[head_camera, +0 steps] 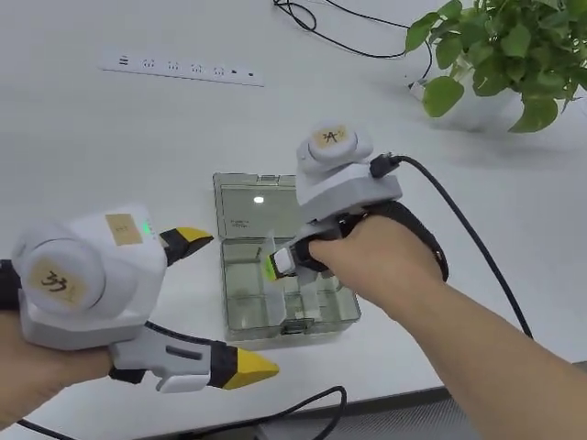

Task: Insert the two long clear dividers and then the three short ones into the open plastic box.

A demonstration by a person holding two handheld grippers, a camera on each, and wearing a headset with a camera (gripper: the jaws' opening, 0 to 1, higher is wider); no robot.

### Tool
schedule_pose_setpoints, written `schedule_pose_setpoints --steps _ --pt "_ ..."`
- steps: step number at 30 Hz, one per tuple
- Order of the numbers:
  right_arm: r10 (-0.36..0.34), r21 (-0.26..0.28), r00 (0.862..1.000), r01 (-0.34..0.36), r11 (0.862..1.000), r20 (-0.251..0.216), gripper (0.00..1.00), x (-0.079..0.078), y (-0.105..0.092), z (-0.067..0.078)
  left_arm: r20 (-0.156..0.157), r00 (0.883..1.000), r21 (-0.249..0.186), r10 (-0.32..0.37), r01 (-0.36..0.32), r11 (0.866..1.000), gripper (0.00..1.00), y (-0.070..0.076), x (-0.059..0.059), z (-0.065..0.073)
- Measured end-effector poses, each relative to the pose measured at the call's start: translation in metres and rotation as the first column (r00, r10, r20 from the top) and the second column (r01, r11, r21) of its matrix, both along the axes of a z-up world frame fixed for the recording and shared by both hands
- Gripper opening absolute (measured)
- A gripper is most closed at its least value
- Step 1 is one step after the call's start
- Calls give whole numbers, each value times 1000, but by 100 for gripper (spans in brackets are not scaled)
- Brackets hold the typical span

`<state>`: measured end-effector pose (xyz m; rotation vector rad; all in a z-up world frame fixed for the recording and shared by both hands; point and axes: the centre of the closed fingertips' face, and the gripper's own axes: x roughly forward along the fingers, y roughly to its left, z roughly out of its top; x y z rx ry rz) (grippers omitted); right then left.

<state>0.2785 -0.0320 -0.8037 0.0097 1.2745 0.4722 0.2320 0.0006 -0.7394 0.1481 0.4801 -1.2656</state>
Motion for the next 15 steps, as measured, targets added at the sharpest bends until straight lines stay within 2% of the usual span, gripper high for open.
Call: schedule_pose_setpoints --steps 15 --pt "-15 79 1000 17 997 -21 9 5 1 -16 -1 1000 9 7 -7 1000 98 0 1 2"
